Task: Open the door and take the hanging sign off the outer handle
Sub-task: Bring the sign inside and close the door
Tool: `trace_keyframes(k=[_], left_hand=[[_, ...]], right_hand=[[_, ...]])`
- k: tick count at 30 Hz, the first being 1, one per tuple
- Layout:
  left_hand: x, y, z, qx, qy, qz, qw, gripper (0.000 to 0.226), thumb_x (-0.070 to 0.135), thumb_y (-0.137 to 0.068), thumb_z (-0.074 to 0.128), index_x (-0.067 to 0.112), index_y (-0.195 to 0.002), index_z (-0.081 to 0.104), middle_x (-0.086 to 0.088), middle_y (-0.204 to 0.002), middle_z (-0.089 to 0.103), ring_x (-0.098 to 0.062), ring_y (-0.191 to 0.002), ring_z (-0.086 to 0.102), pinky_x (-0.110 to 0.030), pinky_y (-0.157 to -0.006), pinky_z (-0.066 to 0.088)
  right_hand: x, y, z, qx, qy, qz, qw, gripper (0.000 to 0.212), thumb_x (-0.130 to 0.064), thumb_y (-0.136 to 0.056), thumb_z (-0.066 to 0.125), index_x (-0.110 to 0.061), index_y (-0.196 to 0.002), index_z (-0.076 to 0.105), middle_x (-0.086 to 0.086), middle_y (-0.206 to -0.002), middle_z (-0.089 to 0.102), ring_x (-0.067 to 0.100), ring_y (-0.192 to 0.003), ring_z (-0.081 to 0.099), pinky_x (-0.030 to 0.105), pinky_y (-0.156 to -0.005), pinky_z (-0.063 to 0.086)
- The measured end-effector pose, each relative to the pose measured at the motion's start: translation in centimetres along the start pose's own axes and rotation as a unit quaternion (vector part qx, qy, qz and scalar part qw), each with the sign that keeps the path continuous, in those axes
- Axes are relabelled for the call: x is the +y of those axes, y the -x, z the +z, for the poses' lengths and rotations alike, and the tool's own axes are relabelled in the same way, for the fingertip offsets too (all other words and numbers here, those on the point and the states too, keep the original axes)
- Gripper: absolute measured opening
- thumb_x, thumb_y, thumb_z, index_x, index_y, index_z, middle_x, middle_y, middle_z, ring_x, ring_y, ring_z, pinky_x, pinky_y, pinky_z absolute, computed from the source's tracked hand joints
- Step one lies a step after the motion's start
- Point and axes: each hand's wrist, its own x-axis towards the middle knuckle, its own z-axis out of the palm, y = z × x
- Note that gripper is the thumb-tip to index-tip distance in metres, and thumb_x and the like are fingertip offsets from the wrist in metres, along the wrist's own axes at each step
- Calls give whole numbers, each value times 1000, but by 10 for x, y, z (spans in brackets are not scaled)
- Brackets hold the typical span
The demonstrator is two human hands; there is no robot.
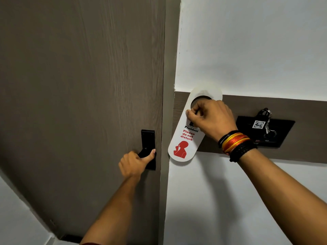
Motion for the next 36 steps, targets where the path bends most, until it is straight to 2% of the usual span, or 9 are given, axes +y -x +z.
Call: trace_keyframes(k=[10, 12, 15, 18, 20, 24, 32, 34, 36], left_hand=[[-4, -28, -36, -48, -223, 156, 961, 86, 104, -59, 32, 19, -47, 39, 3, -45, 43, -15, -45, 52, -24, -52, 39], [1, -28, -41, -50, -244, 172, 953, 86, 104, -62, 34, 20, -47, 40, 3, -46, 45, -15, -48, 55, -28, -60, 45], [5, -27, -48, -55, -280, 187, 940, 87, 103, -66, 25, 20, -50, 46, 3, -50, 52, -16, -58, 65, -38, -89, 50], [4, -17, -49, -25, -285, 207, 936, 97, 97, -72, 15, 17, -75, 68, -3, -71, 69, -23, -78, 68, -42, -94, 47], [8, -4, -49, 15, -233, 253, 939, 89, 89, -82, 23, 15, -96, 70, -7, -89, 72, -26, -89, 65, -41, -87, 48], [25, 17, -64, 31, 31, 336, 941, 38, 53, -102, 51, 17, -107, 65, -2, -100, 69, -17, -91, 61, -40, -78, 56], [71, 34, -98, -156, 310, 246, 905, 23, 38, -105, 59, 19, -108, 71, 2, -102, 80, -11, -89, 79, -40, -80, 68], [81, 37, -101, -161, 350, 233, 893, 20, 31, -105, 60, 14, -108, 71, 0, -102, 81, -12, -90, 79, -35, -78, 67], [89, 42, -101, -176, 396, 218, 875, 20, 26, -105, 60, 10, -108, 71, -2, -104, 81, -14, -94, 79, -33, -78, 66]], right_hand=[[-9, 2, 4, -8, 14, 9, 1000, 26, -43, -94, 64, -21, -79, 68, -3, -73, 71, 23, -73, 68, 42, -73, 61], [-13, 5, 7, -11, 27, 10, 1000, 27, -43, -95, 62, -20, -81, 68, 0, -76, 72, 26, -74, 68, 41, -72, 60], [-15, 12, 16, -27, 42, 9, 999, 28, -43, -96, 60, -20, -85, 70, 2, -79, 73, 27, -76, 68, 37, -71, 57], [-22, 23, 27, -49, 49, 2, 998, 29, -43, -98, 58, -19, -87, 70, 3, -80, 73, 27, -76, 66, 33, -68, 49], [-27, 29, 31, -60, 55, -7, 997, 29, -42, -99, 57, -18, -87, 70, 4, -81, 72, 26, -74, 65, 31, -67, 44], [-37, 32, 37, -67, 67, -24, 995, 29, -41, -100, 56, -18, -90, 70, 5, -85, 74, 28, -78, 67, 33, -69, 48], [-44, 36, 28, -33, 42, -43, 998, 26, -40, -99, 58, -19, -100, 73, 6, -92, 77, 28, -83, 71, 34, -72, 54], [-35, 41, 19, 1, -59, -16, 998, 21, -37, -98, 61, -22, -98, 75, 1, -84, 78, 24, -76, 73, 36, -71, 60], [-16, 56, 8, 64, -240, 45, 968, 14, -29, -97, 66, -19, -95, 76, 0, -73, 77, 20, -64, 74, 40, -65, 64]])
